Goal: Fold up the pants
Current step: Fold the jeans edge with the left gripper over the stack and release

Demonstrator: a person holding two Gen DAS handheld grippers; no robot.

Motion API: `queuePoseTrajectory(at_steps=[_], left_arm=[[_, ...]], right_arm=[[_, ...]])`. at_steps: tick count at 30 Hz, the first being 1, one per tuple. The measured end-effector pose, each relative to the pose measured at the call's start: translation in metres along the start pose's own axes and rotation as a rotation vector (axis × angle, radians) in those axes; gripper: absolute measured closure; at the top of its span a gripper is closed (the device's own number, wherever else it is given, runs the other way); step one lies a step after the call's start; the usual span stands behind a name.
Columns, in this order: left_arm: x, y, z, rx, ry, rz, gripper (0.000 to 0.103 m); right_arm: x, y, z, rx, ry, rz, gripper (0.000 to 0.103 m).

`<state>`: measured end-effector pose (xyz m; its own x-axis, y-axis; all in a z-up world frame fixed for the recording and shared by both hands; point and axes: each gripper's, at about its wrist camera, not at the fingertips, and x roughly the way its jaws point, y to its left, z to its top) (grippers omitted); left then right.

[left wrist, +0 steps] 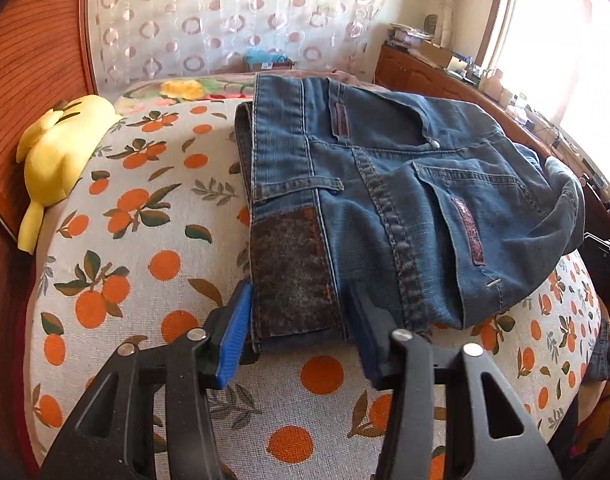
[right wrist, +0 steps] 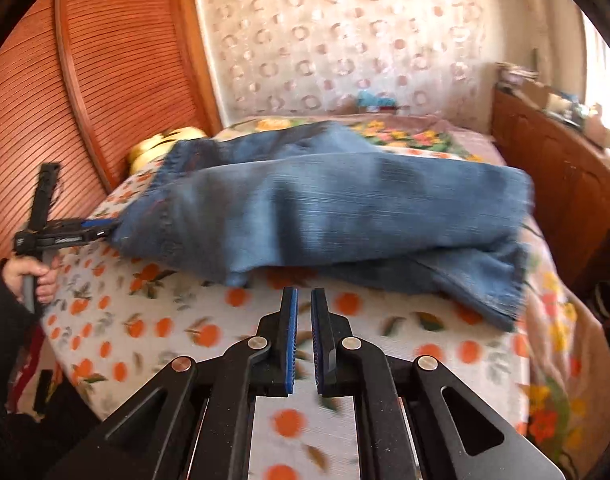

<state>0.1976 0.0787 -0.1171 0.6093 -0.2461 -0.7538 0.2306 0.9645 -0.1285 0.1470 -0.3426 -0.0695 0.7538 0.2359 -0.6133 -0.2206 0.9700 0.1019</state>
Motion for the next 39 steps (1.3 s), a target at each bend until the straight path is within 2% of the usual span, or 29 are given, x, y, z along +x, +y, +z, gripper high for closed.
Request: queuePoseTrajectory(at_steps=[4, 5, 9, 15, 18, 22, 24, 28, 32, 37, 39], left_arm=[[-0.004, -0.009, -0.001, 0.042, -0.004, 0.024, 0.073], [-0.006, -0.01, -0.001, 0.052, -0.009, 0.028, 0.083], [-0.023, -0.016, 0.002, 0.067, -0.053, 0.053, 0.088], [-0.092, -0.009, 0.006, -0.003, -0.22, 0.076, 0.089], [-0.101, -0.006, -0.003, 0.001, -0.215, 0.11, 0.089], [-0.081, -0.003, -0.019, 0.016, -0.13, 0.131, 0.087], [-0.076, -0.004, -0.024, 0.023, -0.117, 0.134, 0.085], [-0.082, -0.007, -0.026, 0.023, -0.137, 0.134, 0.08], [-0.092, -0.012, -0.024, 0.037, -0.158, 0.133, 0.07], [-0.109, -0.015, -0.017, 0.028, -0.215, 0.104, 0.065], [-0.119, -0.018, -0.014, 0.025, -0.242, 0.092, 0.052]], right_arm=[[0.003, -0.022, -0.016, 0.063, 0.021, -0.051, 0.096], [0.004, -0.024, -0.02, 0.072, 0.028, -0.05, 0.096], [0.014, -0.025, -0.023, 0.074, 0.052, -0.087, 0.096], [0.013, -0.026, -0.027, 0.076, 0.056, -0.099, 0.096], [0.012, -0.025, -0.028, 0.085, 0.044, -0.094, 0.096], [0.012, -0.024, -0.03, 0.094, 0.038, -0.09, 0.096], [0.013, -0.023, -0.032, 0.096, 0.038, -0.09, 0.096], [0.009, -0.03, -0.032, 0.1, 0.035, -0.093, 0.096], [-0.004, -0.039, -0.029, 0.103, 0.005, -0.111, 0.095], [-0.02, -0.051, -0.023, 0.119, -0.03, -0.139, 0.089], [-0.023, -0.053, -0.021, 0.119, -0.039, -0.147, 0.087]])
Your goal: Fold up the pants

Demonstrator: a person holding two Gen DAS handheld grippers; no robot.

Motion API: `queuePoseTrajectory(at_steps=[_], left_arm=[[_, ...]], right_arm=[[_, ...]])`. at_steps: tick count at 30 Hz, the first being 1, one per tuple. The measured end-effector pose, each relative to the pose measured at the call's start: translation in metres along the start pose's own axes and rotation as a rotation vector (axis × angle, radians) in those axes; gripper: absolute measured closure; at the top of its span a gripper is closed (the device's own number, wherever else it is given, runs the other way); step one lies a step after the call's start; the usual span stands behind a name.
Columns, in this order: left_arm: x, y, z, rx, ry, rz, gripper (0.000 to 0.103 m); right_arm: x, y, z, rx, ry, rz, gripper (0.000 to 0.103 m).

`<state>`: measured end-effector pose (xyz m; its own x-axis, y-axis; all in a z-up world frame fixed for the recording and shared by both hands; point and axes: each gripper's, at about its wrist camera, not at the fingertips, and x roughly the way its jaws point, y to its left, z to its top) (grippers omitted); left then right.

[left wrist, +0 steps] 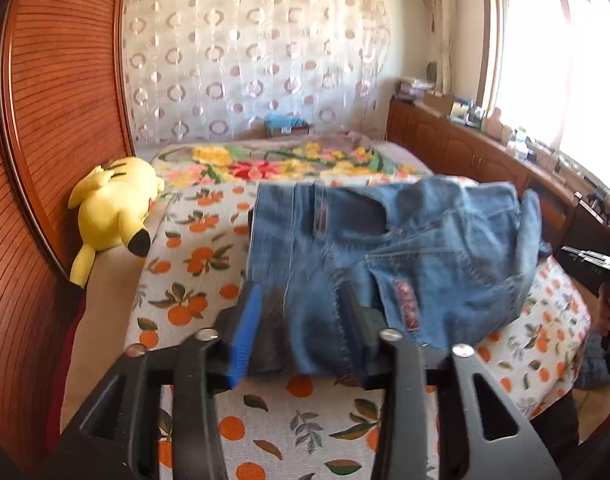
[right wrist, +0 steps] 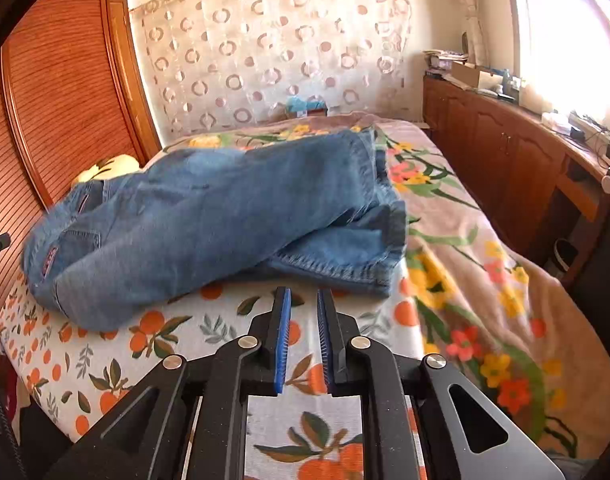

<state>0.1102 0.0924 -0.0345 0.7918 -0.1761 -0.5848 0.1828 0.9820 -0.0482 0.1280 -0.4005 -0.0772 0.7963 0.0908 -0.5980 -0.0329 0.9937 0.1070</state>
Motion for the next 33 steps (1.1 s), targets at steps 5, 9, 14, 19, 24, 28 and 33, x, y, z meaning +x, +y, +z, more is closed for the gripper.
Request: queuePoseTrajectory(at_steps=[5, 9, 14, 19, 24, 28, 33], left_arm=[[-0.006, -0.012, 0.013, 0.025, -0.028, -0.019, 0.051], [0.008, -0.027, 0.025, 0.056, -0.024, -0.049, 0.051], [0.041, -0.044, 0.041, 0.064, -0.021, -0.095, 0.021], [0.074, -0.061, 0.057, 0.08, -0.009, -0.118, 0.021], [0.102, -0.084, 0.072, 0.118, 0.016, -0.148, 0.021], [0.112, -0.095, 0.078, 0.13, 0.021, -0.168, 0.021], [0.119, -0.11, 0.082, 0.158, 0.032, -0.19, 0.021]], right_arm=[[-0.003, 0.002, 0.006, -0.009, -0.019, -0.015, 0.077], [0.001, 0.004, 0.012, -0.023, -0.035, -0.02, 0.066], [0.008, 0.007, 0.027, -0.07, -0.053, -0.036, 0.062], [0.026, 0.005, 0.038, -0.091, -0.049, -0.042, 0.059], [0.05, -0.001, 0.05, -0.077, -0.032, -0.035, 0.058], [0.061, -0.006, 0.058, -0.039, -0.016, -0.002, 0.058], [0.072, -0.019, 0.061, 0.022, 0.044, 0.046, 0.058]])
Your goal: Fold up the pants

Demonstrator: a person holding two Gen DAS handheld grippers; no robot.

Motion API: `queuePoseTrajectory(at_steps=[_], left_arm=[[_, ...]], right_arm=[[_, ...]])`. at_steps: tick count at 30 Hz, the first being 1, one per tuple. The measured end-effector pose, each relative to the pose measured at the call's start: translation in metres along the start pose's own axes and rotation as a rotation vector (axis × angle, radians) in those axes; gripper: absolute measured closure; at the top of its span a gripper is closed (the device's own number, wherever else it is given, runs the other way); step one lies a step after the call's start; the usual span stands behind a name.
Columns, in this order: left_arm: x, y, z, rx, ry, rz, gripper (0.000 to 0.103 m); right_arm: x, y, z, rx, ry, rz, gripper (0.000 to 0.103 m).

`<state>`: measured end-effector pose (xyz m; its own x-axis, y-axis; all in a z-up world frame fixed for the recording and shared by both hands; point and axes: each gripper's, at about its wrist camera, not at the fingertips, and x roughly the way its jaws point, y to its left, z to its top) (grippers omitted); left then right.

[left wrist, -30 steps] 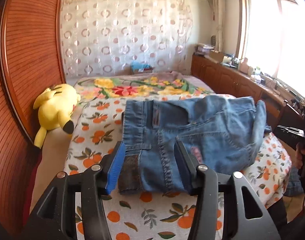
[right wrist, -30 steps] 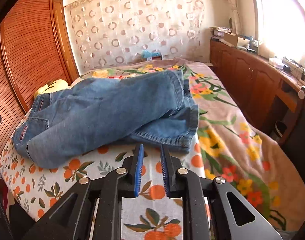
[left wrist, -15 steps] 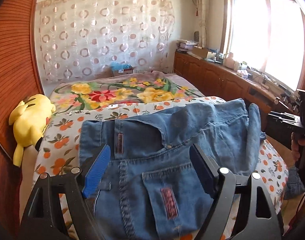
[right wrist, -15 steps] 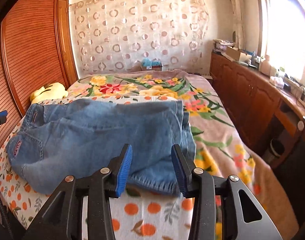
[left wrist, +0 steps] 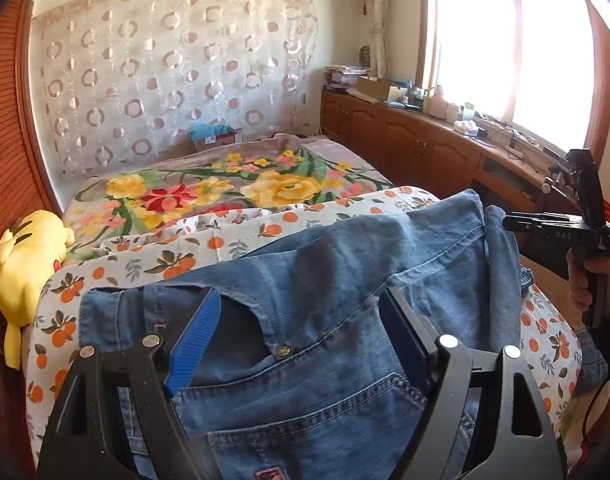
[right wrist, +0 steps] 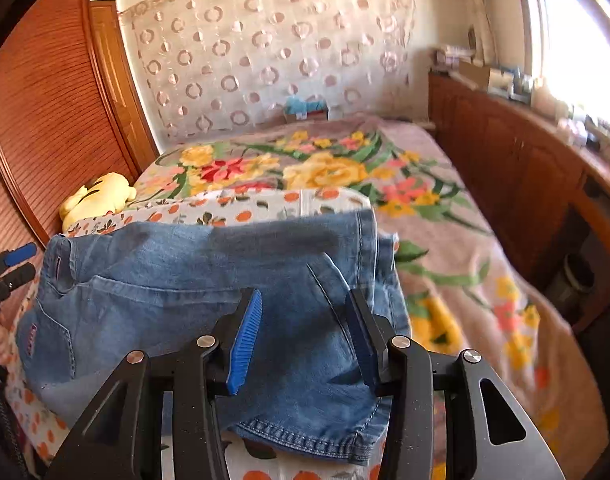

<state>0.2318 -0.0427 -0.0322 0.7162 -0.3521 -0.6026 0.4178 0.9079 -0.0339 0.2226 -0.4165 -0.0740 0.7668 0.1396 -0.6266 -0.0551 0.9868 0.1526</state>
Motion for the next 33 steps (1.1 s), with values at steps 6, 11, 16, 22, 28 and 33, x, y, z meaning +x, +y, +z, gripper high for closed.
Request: queuePoseTrajectory(at_steps=[6, 11, 16, 22, 28, 33], left_arm=[[0.016, -0.025, 0.01, 0.043, 0.02, -0.035, 0.021], [0.025, -0.04, 0.013, 0.054, 0.031, -0.055, 0.021], [0.032, -0.05, 0.016, 0.061, 0.048, -0.065, 0.021], [0.044, -0.075, 0.032, 0.116, 0.064, -0.08, 0.021], [0.064, -0.117, 0.058, 0.176, 0.07, -0.139, 0.021], [0.089, -0.166, 0.073, 0.267, 0.094, -0.166, 0.021]], right_arm=[[0.002, -0.017, 0.005, 0.051, -0.007, 0.007, 0.058], [0.014, -0.017, 0.016, 0.06, 0.025, 0.069, 0.058], [0.02, -0.022, 0.018, 0.046, 0.084, 0.13, 0.082], [-0.011, -0.037, -0.008, 0.009, 0.053, 0.114, 0.098], [-0.052, -0.054, -0.062, 0.067, 0.053, 0.109, 0.097], [-0.058, -0.057, -0.084, 0.092, 0.068, 0.092, 0.09]])
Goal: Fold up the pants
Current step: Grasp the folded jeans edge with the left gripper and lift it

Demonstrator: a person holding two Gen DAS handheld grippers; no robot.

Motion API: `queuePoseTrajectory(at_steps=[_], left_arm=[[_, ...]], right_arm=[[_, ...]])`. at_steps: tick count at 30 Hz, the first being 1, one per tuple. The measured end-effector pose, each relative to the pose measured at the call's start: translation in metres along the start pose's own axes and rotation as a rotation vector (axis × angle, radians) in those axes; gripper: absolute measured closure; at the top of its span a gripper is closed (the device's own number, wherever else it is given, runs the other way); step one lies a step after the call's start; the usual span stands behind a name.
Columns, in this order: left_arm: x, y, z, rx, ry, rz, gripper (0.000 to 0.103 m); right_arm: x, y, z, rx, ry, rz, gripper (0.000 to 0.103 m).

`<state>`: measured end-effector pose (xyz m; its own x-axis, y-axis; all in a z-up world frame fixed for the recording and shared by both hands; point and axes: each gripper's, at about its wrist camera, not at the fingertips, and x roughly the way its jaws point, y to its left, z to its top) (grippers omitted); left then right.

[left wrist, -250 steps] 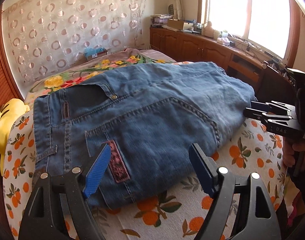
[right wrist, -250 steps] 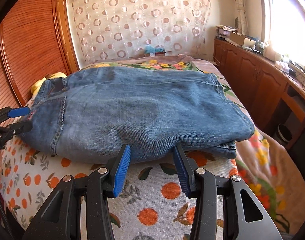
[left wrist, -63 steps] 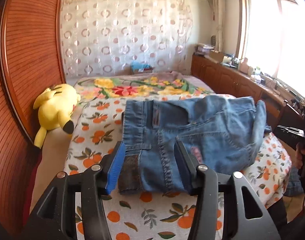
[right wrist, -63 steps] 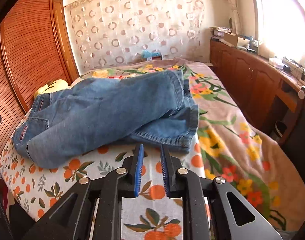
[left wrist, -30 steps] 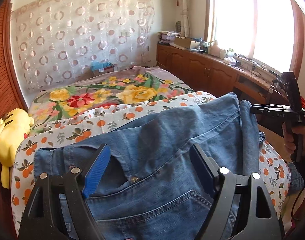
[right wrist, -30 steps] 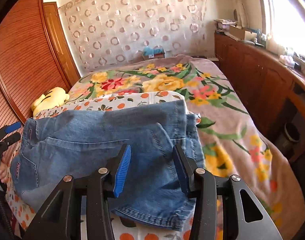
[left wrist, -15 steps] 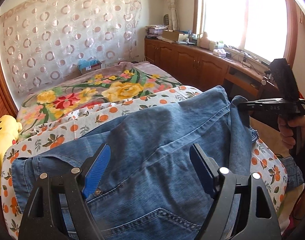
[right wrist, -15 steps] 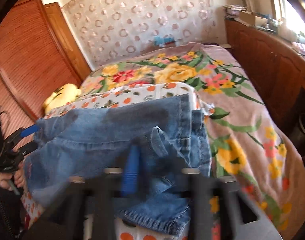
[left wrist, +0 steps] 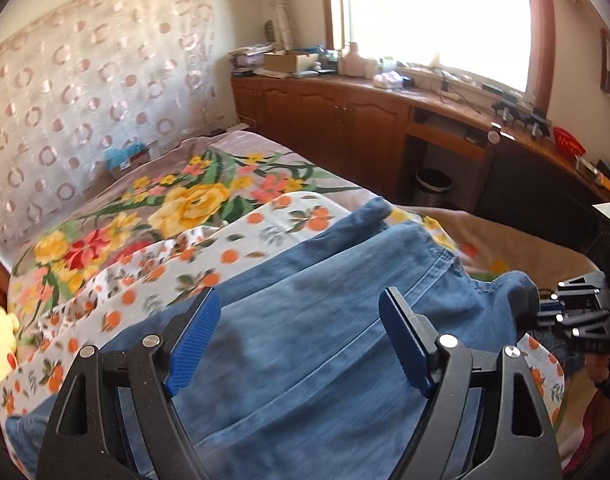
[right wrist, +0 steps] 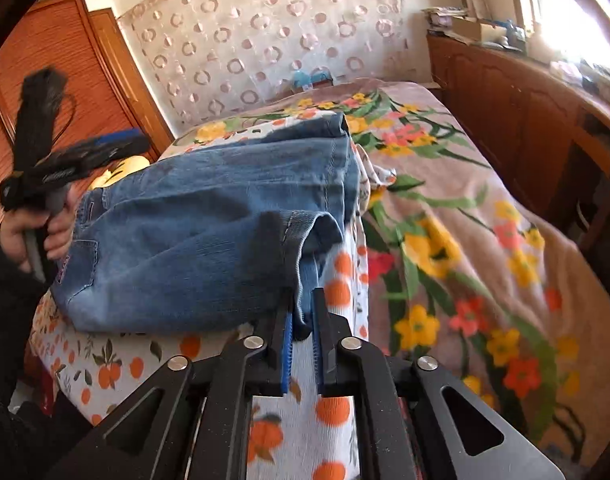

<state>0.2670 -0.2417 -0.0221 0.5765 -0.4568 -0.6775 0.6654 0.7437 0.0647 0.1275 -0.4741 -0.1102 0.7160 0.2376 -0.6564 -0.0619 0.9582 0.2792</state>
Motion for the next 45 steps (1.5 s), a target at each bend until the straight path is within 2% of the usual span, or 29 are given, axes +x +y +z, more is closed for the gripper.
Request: queuePoseTrajectory(at_steps=[8, 13, 20, 22, 25, 26, 28, 29, 32, 34, 35, 36, 37, 39, 41, 45], left_arm=[[0.06, -0.052, 0.035, 0.11, 0.08, -0.041, 0.021], [0.089, -0.069, 0.052, 0.116, 0.127, -0.103, 0.024], [0.137, -0.084, 0.067, 0.109, 0.225, -0.159, 0.037], [0.143, -0.091, 0.067, 0.123, 0.237, -0.166, 0.042], [0.148, -0.098, 0.065, 0.144, 0.256, -0.172, 0.045], [0.148, -0.099, 0.064, 0.146, 0.26, -0.173, 0.048], [0.15, -0.1, 0.062, 0.152, 0.271, -0.169, 0.06], [0.15, -0.099, 0.061, 0.153, 0.276, -0.161, 0.068], [0.145, -0.095, 0.061, 0.144, 0.256, -0.173, 0.083], [0.134, -0.091, 0.062, 0.131, 0.23, -0.187, 0.089], [0.13, -0.089, 0.063, 0.132, 0.219, -0.19, 0.091], [0.125, -0.088, 0.064, 0.131, 0.207, -0.193, 0.092], [0.117, -0.087, 0.065, 0.125, 0.192, -0.198, 0.093], [0.102, -0.082, 0.067, 0.118, 0.16, -0.199, 0.094], [0.081, -0.073, 0.07, 0.108, 0.119, -0.188, 0.095], [0.033, -0.043, 0.078, 0.077, 0.04, -0.143, 0.096]], right_arm=[[-0.019, -0.004, -0.011, 0.02, -0.066, 0.027, 0.082], [-0.028, -0.014, -0.027, 0.02, -0.073, 0.009, 0.068], [-0.029, -0.017, -0.03, 0.057, -0.08, 0.027, 0.066], [-0.027, -0.015, -0.029, 0.058, -0.082, 0.043, 0.065], [-0.019, -0.016, -0.028, 0.058, -0.068, 0.047, 0.064], [-0.016, -0.017, -0.028, 0.06, -0.061, 0.05, 0.064], [-0.01, -0.017, -0.027, 0.066, -0.047, 0.054, 0.064], [-0.008, -0.018, -0.026, 0.07, -0.037, 0.057, 0.064], [-0.003, -0.018, -0.025, 0.078, -0.017, 0.079, 0.064], [-0.003, -0.015, -0.024, 0.076, -0.009, 0.101, 0.064], [-0.003, -0.014, -0.023, 0.074, -0.005, 0.103, 0.064], [-0.004, -0.012, -0.022, 0.067, -0.003, 0.103, 0.07], [-0.005, -0.011, -0.021, 0.063, -0.004, 0.103, 0.087], [-0.011, -0.008, -0.019, 0.062, -0.03, 0.101, 0.089], [-0.019, 0.002, -0.013, 0.039, -0.057, 0.103, 0.095], [-0.039, 0.034, 0.007, -0.019, -0.119, 0.125, 0.096]])
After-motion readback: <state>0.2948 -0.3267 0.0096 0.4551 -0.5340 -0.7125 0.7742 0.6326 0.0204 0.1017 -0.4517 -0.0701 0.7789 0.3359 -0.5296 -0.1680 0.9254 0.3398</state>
